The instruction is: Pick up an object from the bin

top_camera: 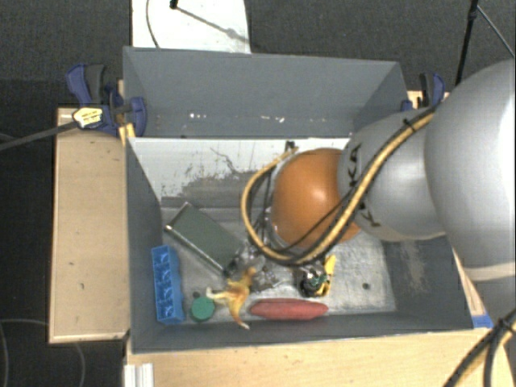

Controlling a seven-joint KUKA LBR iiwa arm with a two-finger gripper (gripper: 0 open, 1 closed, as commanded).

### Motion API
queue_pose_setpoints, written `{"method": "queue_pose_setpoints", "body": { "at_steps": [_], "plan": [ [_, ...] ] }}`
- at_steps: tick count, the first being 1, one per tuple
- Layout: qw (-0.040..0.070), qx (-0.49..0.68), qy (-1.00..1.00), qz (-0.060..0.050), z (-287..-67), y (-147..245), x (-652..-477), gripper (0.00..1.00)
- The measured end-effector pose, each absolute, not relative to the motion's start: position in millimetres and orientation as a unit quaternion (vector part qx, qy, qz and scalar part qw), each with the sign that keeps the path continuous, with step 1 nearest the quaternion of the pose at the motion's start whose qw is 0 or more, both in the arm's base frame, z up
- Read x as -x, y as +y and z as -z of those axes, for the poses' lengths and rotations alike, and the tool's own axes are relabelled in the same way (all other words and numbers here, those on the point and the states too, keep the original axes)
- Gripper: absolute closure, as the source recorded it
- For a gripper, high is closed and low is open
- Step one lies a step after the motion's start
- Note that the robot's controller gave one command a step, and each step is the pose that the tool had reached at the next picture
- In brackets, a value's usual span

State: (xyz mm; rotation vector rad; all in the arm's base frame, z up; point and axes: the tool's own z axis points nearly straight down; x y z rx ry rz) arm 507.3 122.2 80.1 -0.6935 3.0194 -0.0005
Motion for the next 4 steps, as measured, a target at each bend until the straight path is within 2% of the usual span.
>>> {"method": "queue_pose_setpoints", "body": {
  "at_steps": [1,2,4],
  "plan": [
    [0.022,0.224,0.974,0.0,-80,122,-507.3,1.0],
    [0.004,0.237,0.972,0.0,-269,114,-545.0,1.0],
    [0.001,0.237,0.971,0.0,-266,114,-543.8,1.0]
  ]
}}
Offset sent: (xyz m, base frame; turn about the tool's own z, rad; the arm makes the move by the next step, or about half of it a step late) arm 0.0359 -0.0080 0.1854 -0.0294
